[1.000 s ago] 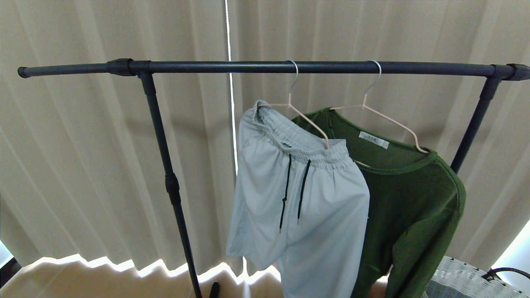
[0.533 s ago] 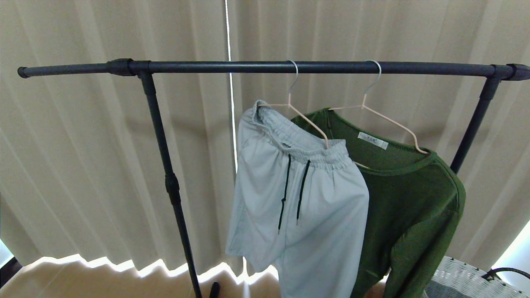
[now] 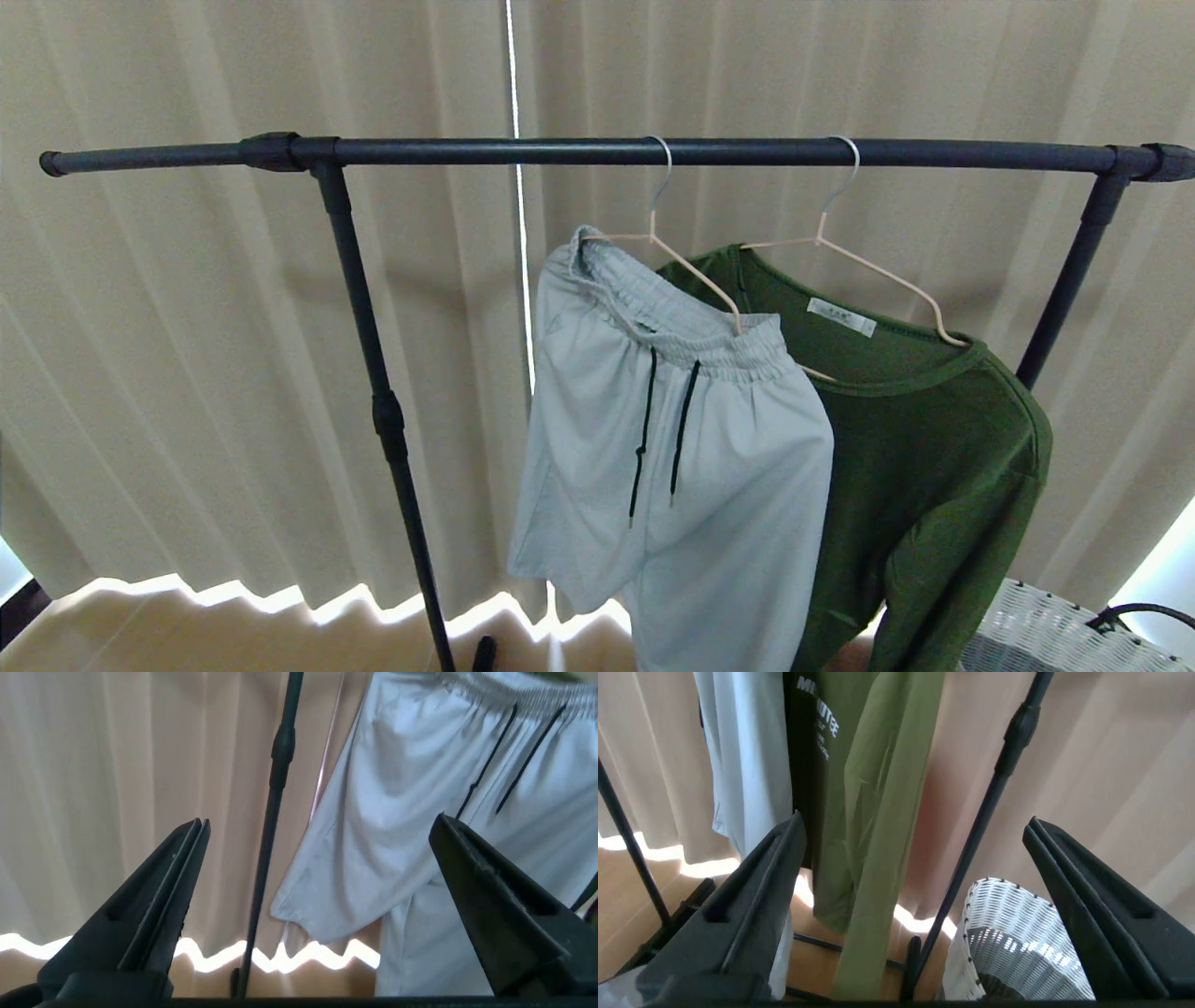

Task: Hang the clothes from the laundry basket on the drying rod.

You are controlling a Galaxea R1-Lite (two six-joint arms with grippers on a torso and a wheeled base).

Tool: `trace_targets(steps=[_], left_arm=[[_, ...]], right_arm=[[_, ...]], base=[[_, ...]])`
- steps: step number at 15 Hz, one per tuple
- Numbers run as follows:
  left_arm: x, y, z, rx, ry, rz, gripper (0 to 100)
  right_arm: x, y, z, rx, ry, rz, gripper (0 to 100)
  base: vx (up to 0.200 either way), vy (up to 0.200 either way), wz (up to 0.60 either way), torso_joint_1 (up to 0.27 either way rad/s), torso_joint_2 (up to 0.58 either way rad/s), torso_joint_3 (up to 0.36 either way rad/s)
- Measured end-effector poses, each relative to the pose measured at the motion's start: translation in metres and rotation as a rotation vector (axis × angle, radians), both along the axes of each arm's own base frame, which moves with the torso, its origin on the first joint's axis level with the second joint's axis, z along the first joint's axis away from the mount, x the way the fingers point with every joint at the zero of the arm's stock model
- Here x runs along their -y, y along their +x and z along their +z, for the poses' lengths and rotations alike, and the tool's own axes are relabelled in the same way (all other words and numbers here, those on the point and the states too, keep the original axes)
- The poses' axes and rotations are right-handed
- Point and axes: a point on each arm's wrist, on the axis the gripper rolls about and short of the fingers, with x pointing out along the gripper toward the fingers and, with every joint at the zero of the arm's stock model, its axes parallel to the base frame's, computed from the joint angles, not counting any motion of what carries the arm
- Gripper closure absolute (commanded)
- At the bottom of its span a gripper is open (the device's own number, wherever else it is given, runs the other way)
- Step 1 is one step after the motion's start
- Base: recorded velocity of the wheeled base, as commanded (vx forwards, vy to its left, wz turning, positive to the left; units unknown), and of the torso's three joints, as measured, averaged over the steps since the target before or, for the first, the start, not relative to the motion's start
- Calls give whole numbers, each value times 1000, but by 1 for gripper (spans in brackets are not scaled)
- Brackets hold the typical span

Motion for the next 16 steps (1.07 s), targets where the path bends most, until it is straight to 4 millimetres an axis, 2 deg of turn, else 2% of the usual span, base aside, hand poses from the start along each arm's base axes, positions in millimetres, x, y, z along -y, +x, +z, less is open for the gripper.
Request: trace_targets(steps=[16], left_arm=[[0,0,0,0,0,0,0]], right_arm=[[1,1,-1,8,-2,-35,0]], base=[[0,0,0,0,0,0]])
